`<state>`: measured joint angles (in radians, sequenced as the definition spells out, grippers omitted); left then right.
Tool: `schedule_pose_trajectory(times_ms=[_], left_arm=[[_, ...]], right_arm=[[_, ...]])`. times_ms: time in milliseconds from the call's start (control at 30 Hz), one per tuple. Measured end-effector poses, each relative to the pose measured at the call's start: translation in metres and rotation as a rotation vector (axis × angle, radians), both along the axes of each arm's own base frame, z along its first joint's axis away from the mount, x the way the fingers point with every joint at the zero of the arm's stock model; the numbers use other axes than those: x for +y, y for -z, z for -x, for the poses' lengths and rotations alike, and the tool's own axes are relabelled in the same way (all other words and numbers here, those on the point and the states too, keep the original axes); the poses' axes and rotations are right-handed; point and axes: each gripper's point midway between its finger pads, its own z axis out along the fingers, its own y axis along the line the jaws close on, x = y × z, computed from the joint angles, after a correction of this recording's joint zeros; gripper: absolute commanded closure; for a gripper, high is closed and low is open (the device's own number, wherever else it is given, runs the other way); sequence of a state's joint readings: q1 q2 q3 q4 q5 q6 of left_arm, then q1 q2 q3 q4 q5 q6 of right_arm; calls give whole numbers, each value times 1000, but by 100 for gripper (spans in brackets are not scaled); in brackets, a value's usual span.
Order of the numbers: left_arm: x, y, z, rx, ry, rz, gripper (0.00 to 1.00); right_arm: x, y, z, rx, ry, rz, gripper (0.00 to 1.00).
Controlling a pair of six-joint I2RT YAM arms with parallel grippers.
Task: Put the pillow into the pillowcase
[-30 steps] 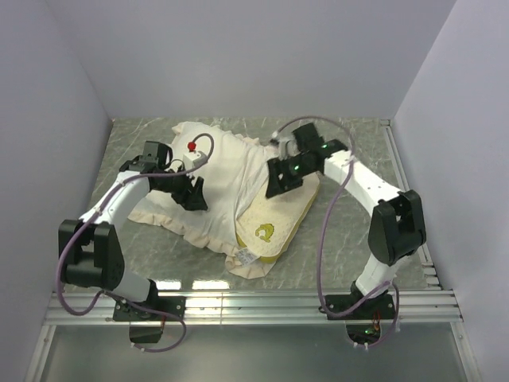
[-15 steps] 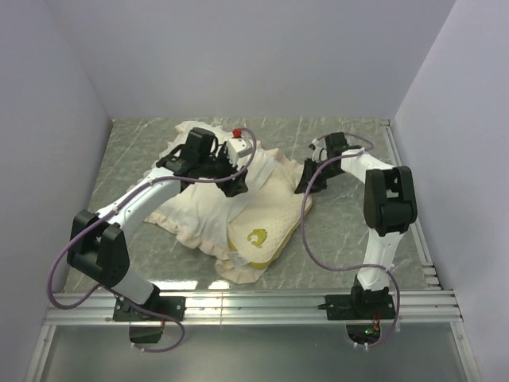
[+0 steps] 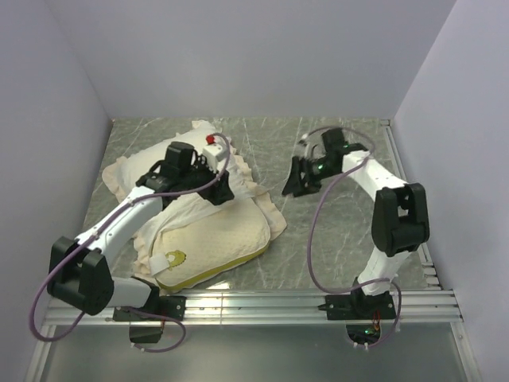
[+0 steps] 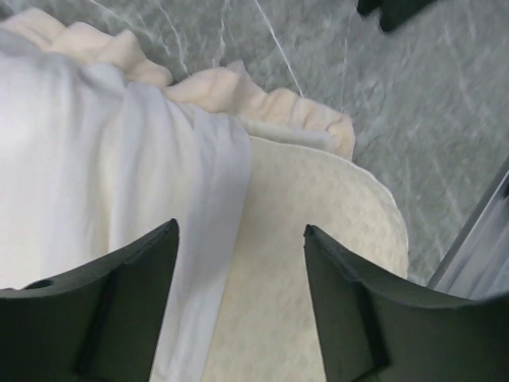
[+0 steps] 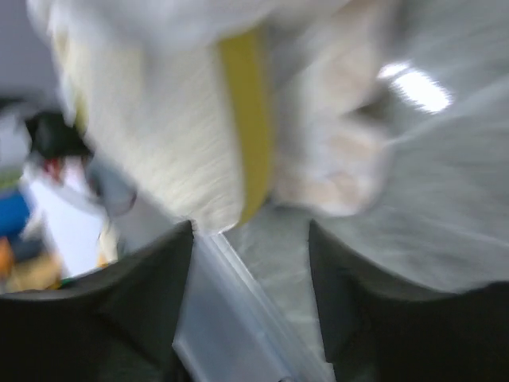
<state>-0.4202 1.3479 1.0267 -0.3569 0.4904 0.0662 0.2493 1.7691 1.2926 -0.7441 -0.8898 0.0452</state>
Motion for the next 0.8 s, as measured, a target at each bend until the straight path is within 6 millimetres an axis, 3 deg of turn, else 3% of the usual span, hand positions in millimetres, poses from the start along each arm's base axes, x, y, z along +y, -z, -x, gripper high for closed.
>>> schedule_pose_trajectory(times_ms=[67, 133, 233, 367, 500, 633, 733, 800], left_arm=[[8, -11, -2, 5, -30, 42, 35], [19, -16, -5, 34, -58, 60, 33], [35, -9, -10, 74, -112, 43, 28], [58, -3, -23, 91, -198, 5, 27], [76, -28, -76, -2, -266, -40, 32], [69, -49, -143, -119, -194, -86, 33], [61, -28, -172, -117, -129, -109, 31], [55, -7, -184, -90, -96, -117, 28]], right_arm=[[-25, -9, -44, -98, 122, 51, 27], [-24, -23, -75, -166, 176, 69, 27], [5, -36, -110, -240, 182, 60, 27], [49, -24, -144, -259, 188, 40, 28], [76, 13, -172, -191, 216, 24, 32], [84, 55, -161, -87, 213, 46, 30], [81, 79, -128, -2, 192, 64, 24], [77, 81, -99, 54, 174, 55, 21]])
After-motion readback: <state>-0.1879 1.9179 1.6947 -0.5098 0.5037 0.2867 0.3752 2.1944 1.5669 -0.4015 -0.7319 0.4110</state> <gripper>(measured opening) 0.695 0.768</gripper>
